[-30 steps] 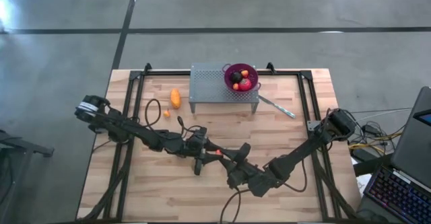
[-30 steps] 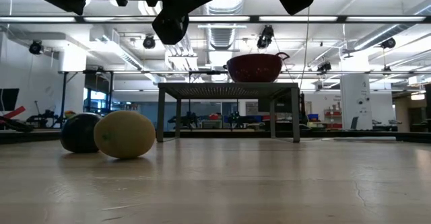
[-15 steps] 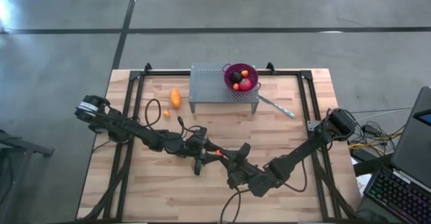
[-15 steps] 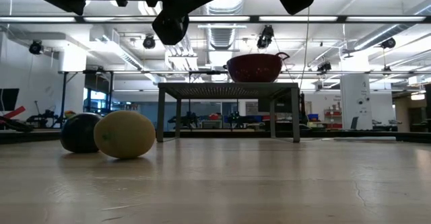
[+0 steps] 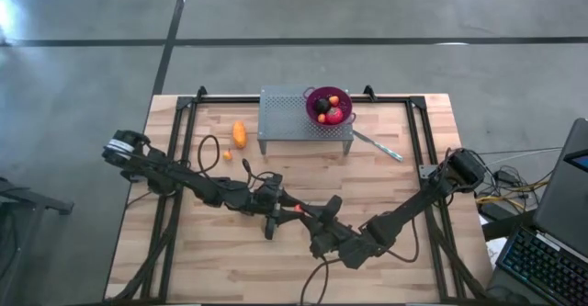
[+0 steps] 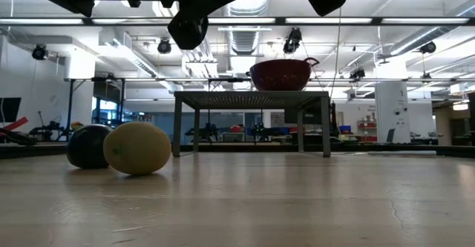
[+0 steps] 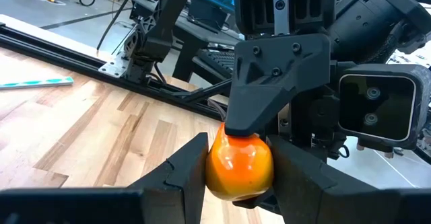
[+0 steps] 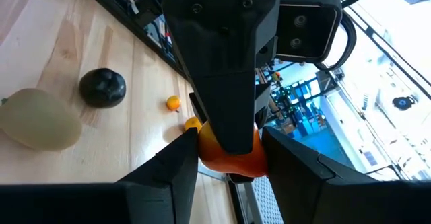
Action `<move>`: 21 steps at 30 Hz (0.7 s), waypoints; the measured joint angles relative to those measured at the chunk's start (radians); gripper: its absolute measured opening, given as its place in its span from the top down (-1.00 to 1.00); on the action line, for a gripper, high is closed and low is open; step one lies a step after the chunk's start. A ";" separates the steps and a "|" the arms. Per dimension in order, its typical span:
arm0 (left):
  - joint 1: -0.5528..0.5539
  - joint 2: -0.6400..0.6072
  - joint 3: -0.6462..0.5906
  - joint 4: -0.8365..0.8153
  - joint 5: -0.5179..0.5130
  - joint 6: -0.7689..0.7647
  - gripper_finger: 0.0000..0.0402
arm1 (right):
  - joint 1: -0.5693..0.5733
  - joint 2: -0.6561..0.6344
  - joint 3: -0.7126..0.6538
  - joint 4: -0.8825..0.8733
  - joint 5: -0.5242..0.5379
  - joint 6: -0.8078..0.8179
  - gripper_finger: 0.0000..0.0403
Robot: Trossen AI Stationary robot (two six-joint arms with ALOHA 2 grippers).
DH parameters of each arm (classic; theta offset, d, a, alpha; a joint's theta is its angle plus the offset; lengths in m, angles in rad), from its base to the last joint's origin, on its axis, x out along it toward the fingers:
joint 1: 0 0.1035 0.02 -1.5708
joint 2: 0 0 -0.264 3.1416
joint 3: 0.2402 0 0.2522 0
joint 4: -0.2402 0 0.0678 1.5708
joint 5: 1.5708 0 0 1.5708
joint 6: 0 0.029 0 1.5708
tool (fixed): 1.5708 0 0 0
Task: Pick & Place Fruit
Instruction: Put the pear into the purple strainer bowl on the shelf
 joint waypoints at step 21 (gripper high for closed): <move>-0.001 0.000 0.000 -0.031 -0.002 0.014 -0.24 | -0.001 0.000 -0.001 -0.001 0.003 0.007 0.22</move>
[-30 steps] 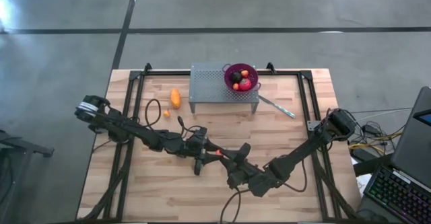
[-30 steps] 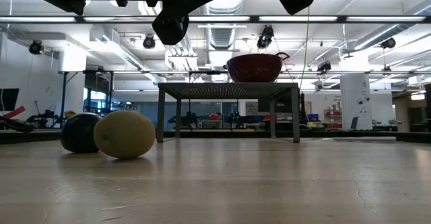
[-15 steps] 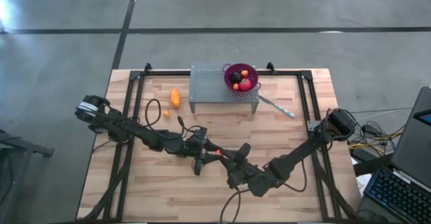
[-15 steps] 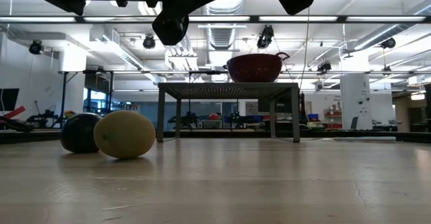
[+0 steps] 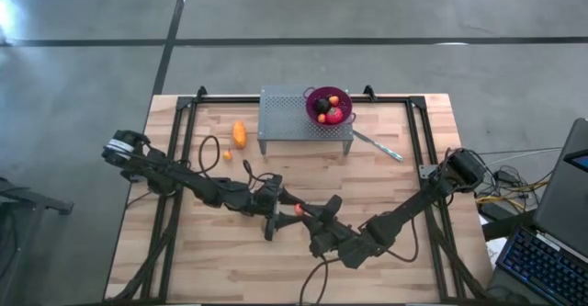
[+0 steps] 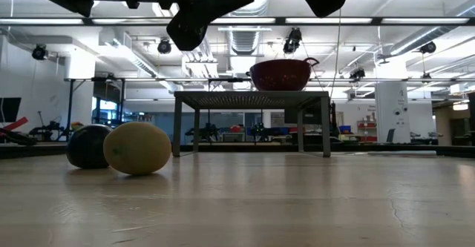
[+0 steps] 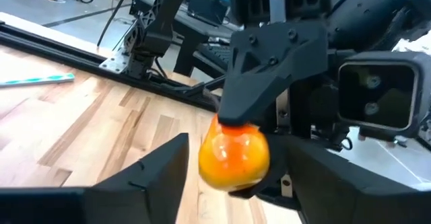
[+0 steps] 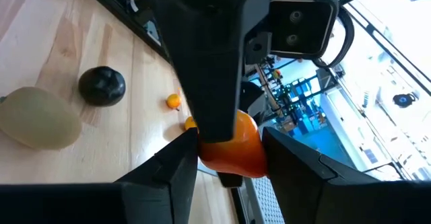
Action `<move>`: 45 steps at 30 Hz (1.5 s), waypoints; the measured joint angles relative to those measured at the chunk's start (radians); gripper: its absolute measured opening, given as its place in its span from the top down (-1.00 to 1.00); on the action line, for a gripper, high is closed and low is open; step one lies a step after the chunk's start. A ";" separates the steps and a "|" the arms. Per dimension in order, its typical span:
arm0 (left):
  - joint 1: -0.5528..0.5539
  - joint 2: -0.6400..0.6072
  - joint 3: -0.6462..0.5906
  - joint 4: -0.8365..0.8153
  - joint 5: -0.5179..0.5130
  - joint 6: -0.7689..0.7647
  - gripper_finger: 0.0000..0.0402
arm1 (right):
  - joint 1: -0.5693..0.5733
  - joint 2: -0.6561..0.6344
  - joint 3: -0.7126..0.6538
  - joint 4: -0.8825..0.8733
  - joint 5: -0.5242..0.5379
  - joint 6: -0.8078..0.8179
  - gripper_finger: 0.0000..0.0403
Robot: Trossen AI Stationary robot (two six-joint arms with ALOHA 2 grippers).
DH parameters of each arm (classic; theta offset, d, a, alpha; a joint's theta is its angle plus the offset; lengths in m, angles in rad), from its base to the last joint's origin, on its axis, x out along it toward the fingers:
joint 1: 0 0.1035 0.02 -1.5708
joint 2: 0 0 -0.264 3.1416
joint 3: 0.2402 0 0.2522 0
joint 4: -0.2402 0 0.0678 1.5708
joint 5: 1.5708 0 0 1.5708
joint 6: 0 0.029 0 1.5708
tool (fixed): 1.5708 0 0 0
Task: Pick & Place Fruit
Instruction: Put the pear into the purple strainer bowl on the shelf
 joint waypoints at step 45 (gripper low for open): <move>-0.001 -0.283 -0.019 -0.812 -0.552 -0.138 -0.33 | -0.179 -0.176 0.000 -0.019 0.097 -0.181 0.26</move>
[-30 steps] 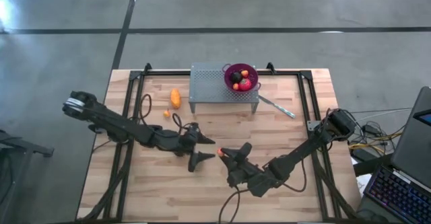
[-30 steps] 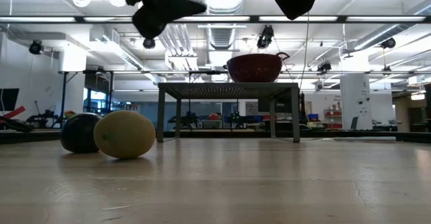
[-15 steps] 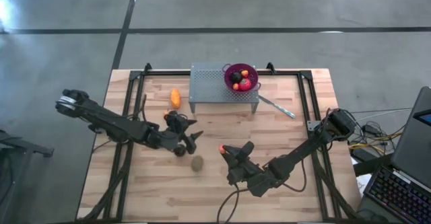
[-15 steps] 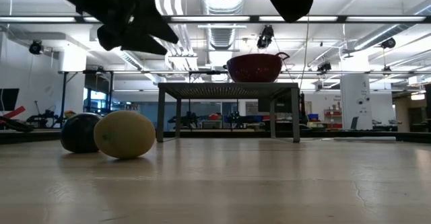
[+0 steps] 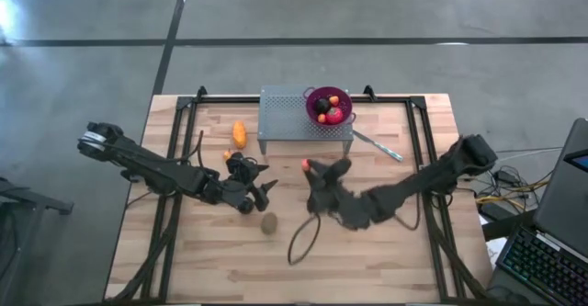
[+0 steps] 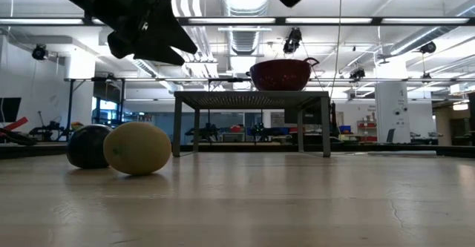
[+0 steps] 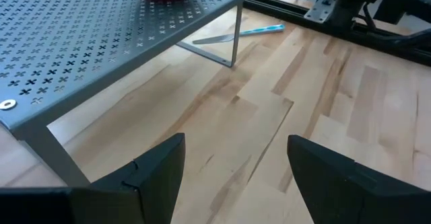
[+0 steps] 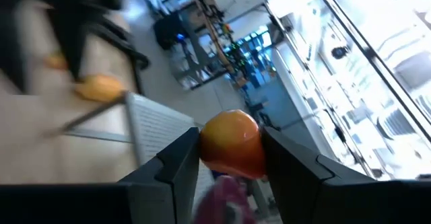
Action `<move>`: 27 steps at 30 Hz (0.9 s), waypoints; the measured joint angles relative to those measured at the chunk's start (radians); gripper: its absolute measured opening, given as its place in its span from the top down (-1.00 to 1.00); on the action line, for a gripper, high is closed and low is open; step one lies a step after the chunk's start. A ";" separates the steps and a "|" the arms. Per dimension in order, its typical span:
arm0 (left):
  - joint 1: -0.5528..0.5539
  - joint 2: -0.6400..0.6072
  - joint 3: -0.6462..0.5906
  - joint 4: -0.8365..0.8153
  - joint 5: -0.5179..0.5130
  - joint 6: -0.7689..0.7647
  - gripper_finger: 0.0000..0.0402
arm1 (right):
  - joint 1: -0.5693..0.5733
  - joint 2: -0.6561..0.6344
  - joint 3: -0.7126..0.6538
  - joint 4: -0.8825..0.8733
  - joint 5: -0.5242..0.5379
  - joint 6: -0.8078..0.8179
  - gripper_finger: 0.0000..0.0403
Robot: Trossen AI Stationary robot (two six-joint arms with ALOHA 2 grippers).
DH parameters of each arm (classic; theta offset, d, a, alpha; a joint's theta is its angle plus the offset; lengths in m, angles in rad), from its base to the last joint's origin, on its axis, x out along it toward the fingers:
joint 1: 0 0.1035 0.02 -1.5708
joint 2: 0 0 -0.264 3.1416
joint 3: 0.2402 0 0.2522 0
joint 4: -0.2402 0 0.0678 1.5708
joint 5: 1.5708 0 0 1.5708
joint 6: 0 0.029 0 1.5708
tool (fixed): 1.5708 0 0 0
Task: Pick & Place Fruit
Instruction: Put the pear into the purple strainer bowl on the shelf
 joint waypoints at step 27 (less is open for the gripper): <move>0.000 0.001 0.000 0.028 -0.001 0.004 -0.33 | -0.516 -0.491 0.001 -0.267 -0.594 0.313 0.29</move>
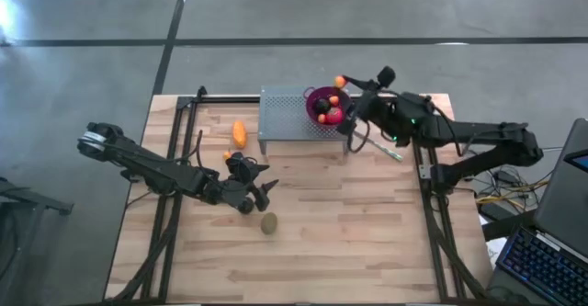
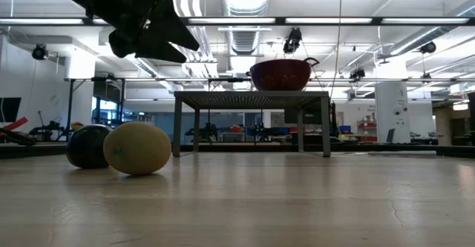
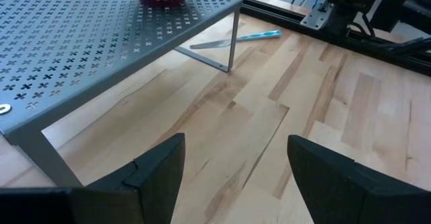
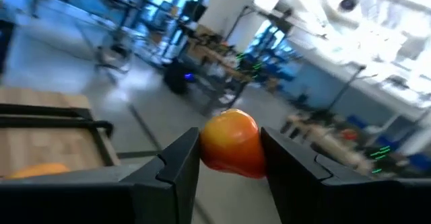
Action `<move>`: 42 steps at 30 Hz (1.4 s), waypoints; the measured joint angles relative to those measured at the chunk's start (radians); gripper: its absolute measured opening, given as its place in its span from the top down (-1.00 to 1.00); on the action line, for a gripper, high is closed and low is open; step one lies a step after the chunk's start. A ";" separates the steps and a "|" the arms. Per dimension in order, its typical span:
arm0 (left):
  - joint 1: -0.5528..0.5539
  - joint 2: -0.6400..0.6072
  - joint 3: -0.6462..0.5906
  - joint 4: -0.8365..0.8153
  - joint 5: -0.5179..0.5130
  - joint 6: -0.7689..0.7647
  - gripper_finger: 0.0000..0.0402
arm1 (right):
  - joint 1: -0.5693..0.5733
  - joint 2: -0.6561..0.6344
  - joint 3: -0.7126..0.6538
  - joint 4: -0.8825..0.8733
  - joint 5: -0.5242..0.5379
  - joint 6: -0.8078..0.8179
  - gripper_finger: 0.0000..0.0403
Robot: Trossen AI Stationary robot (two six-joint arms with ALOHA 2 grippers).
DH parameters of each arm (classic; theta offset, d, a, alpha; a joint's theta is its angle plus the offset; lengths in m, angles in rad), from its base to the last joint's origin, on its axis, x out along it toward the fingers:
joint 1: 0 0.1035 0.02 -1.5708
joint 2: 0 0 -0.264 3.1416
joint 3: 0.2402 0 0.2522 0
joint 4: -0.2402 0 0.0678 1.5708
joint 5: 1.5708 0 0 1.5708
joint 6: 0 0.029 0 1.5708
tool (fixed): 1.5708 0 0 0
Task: Pick & Place Fruit
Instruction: Put the pear into the purple strainer bowl on the shelf
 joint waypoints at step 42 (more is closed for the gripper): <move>0.001 0.001 0.000 0.003 0.001 0.001 -0.33 | -0.340 0.218 0.000 -0.457 -0.337 0.442 0.23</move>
